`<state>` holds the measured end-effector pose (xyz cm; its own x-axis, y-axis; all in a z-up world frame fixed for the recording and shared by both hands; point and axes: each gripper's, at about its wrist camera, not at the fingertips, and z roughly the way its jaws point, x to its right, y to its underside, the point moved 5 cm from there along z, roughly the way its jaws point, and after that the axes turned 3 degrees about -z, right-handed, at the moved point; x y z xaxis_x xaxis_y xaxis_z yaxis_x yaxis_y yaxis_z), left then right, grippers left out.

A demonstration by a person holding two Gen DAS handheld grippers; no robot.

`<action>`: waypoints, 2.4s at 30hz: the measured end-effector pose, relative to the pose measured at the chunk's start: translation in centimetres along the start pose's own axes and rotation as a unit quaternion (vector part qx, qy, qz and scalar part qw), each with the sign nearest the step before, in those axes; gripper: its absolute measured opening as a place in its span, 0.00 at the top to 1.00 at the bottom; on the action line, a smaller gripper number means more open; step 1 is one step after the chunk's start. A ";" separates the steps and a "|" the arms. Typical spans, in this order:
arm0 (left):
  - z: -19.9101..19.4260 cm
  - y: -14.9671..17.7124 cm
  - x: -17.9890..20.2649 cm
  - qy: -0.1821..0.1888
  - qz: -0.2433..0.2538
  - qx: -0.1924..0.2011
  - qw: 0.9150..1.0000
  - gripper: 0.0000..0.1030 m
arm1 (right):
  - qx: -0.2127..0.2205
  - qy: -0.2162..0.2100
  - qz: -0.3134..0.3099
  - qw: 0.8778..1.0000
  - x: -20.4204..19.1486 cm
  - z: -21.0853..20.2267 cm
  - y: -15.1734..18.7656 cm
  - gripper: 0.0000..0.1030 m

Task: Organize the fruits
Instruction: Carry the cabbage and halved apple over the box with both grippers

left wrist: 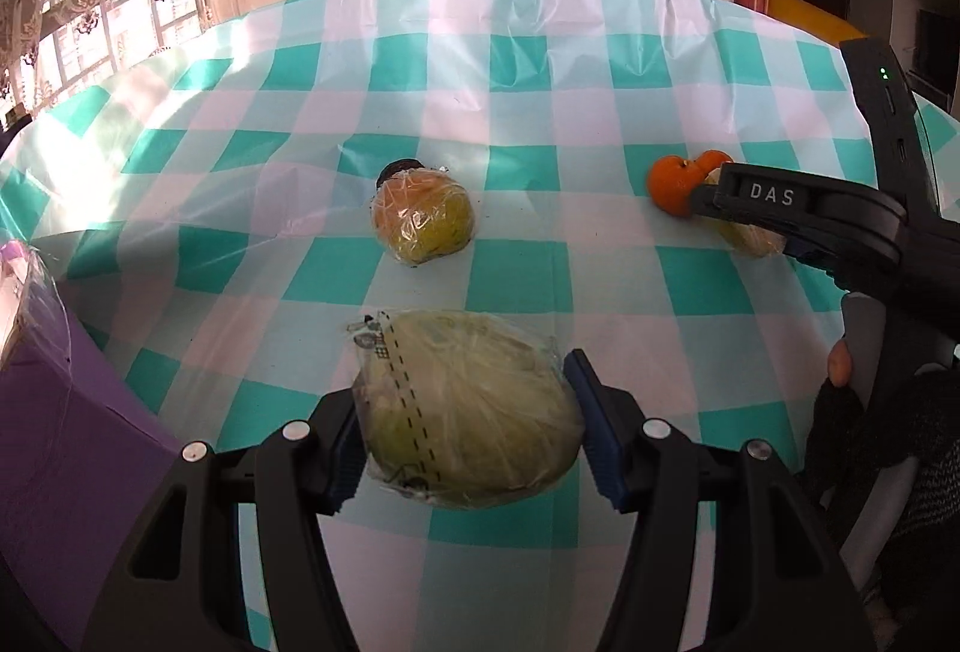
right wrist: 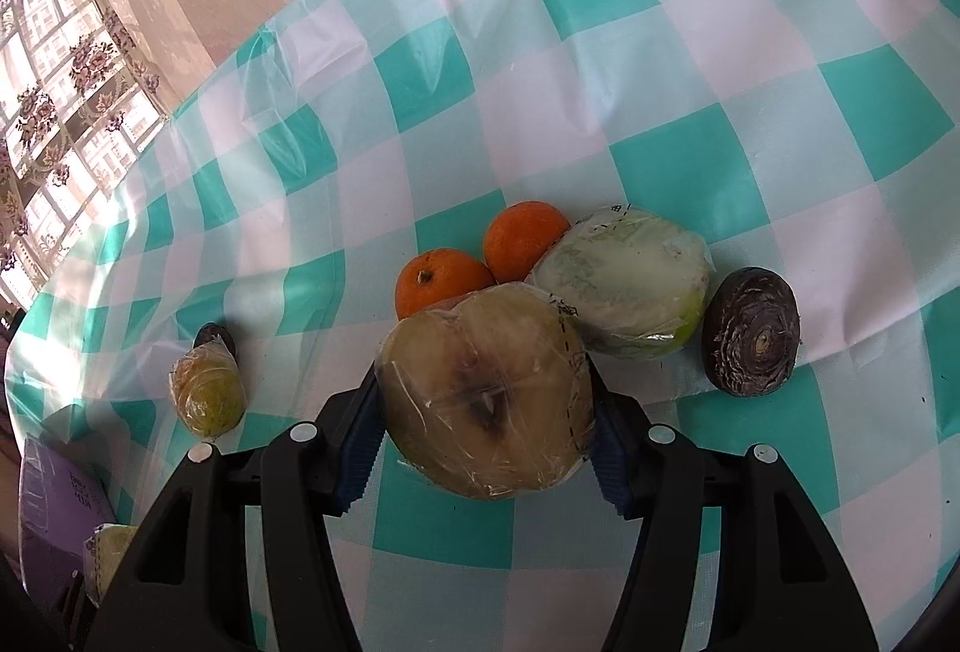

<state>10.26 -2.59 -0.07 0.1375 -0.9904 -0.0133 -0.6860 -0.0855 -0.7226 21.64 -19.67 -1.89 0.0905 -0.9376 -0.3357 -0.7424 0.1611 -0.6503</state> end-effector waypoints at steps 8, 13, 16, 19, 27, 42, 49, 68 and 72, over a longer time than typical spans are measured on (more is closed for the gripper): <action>-4.7 4.5 -3.0 -0.027 0.001 0.007 1.000 0.42 | -0.014 -0.008 -0.018 1.000 -1.8 -1.5 2.8 0.43; -7.4 6.4 -3.6 -0.042 0.023 0.027 0.998 0.42 | -0.017 -0.009 -0.033 0.999 -3.1 -3.2 5.2 0.43; -8.8 7.4 -3.7 -0.048 0.034 0.042 0.997 0.42 | -0.015 -0.007 -0.045 0.999 -3.8 -4.4 6.7 0.43; -9.7 8.2 -4.0 -0.044 0.038 0.048 0.997 0.42 | -0.018 -0.003 -0.064 0.998 -4.9 -5.5 8.3 0.43; -12.1 9.6 -5.5 -0.024 0.017 0.060 0.998 0.42 | 0.000 0.022 -0.141 0.990 -8.4 -8.8 12.2 0.43; -21.6 6.6 -10.9 -0.041 -0.047 0.160 0.985 0.42 | 0.096 0.027 -0.201 0.974 -13.7 -15.9 13.1 0.43; -24.6 5.8 -14.5 -0.074 -0.067 0.178 0.979 0.42 | 0.123 -0.014 -0.257 0.958 -20.0 -19.4 13.1 0.43; -25.8 7.7 -23.6 -0.120 -0.128 0.163 0.971 0.42 | 0.125 -0.085 -0.349 0.925 -32.1 -20.4 15.4 0.43; -25.1 8.3 -25.1 -0.128 -0.134 0.143 0.972 0.42 | 0.112 -0.098 -0.367 0.918 -34.5 -19.7 15.8 0.43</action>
<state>-16.86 18.86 11.61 0.4818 -0.8745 0.0564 -0.3803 -0.2666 -0.8856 -6.27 9.14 12.89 0.6453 -0.7496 0.1472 -0.2805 -0.4117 -0.8671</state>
